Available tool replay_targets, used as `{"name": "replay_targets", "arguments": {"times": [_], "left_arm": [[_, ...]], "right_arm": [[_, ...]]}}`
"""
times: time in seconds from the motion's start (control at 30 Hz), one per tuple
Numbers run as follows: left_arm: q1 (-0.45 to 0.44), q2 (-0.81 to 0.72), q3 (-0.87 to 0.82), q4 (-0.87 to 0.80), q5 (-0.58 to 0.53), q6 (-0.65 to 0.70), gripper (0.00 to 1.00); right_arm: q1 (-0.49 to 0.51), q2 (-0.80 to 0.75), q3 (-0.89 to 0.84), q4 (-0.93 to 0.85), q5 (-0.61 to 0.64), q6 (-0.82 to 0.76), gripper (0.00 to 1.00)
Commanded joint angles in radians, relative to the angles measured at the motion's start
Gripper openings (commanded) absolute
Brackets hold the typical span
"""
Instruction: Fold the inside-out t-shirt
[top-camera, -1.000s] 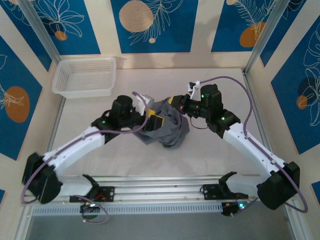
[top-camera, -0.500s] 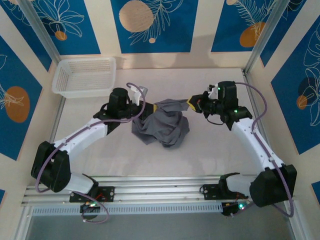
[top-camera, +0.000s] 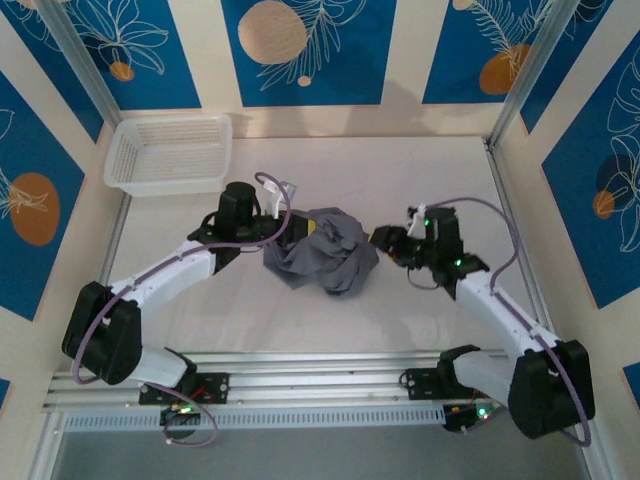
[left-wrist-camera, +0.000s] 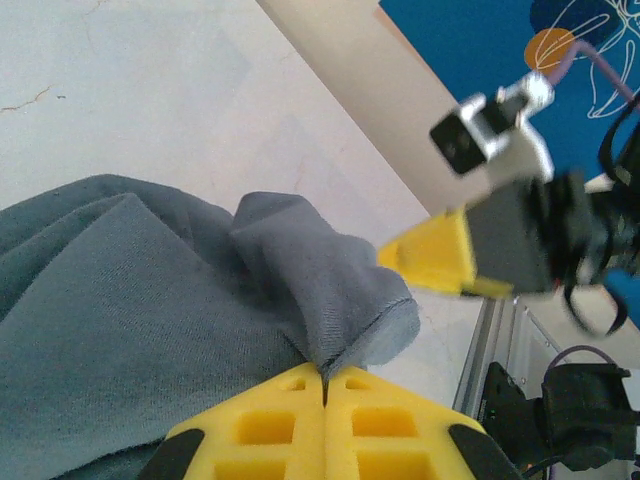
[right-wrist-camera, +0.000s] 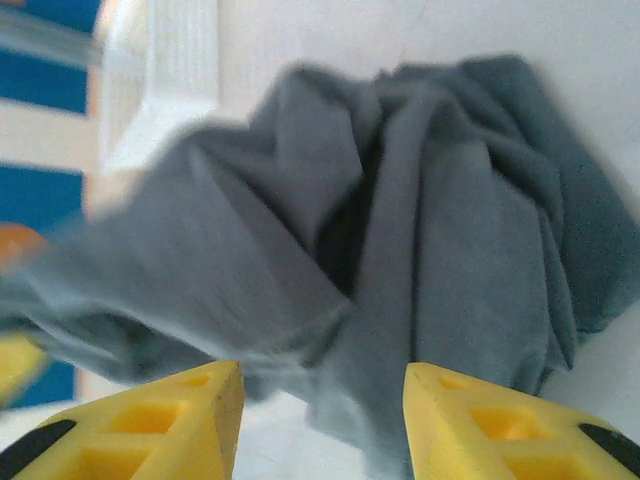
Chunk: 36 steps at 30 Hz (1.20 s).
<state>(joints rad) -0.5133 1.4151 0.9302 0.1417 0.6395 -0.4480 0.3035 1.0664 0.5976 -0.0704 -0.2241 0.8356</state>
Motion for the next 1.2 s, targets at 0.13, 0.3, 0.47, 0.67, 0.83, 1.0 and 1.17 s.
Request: {"name": "replay_targets", "arguments": {"times": [0.13, 0.3, 0.47, 0.67, 0.83, 1.0, 1.17], "left_arm": [[0.004, 0.013, 0.012, 0.018, 0.023, -0.012, 0.0], [0.004, 0.004, 0.008, 0.012, 0.019, -0.009, 0.0], [0.004, -0.01, 0.006, -0.002, 0.015, 0.002, 0.0], [0.004, -0.021, 0.003, -0.032, -0.019, 0.023, 0.0], [0.028, -0.03, 0.018, -0.188, -0.233, 0.06, 0.0], [0.069, 0.139, 0.065, -0.185, -0.388, 0.204, 0.0], [0.078, 0.265, 0.093, 0.032, -0.293, 0.116, 0.0]], "right_arm": [[0.167, 0.038, -0.067, 0.266, 0.272, -0.253, 0.5], [0.153, 0.131, -0.015, 0.355, 0.203, -0.242, 0.63], [0.145, 0.231, 0.067, 0.357, 0.14, -0.221, 0.65], [0.135, 0.251, 0.075, 0.392, 0.163, -0.183, 0.37], [0.082, 0.142, 0.116, 0.245, 0.061, -0.164, 0.02], [0.071, 0.059, 0.315, -0.035, -0.148, -0.189, 0.0], [0.158, 0.064, 0.402, -0.083, -0.152, -0.142, 0.0]]}}
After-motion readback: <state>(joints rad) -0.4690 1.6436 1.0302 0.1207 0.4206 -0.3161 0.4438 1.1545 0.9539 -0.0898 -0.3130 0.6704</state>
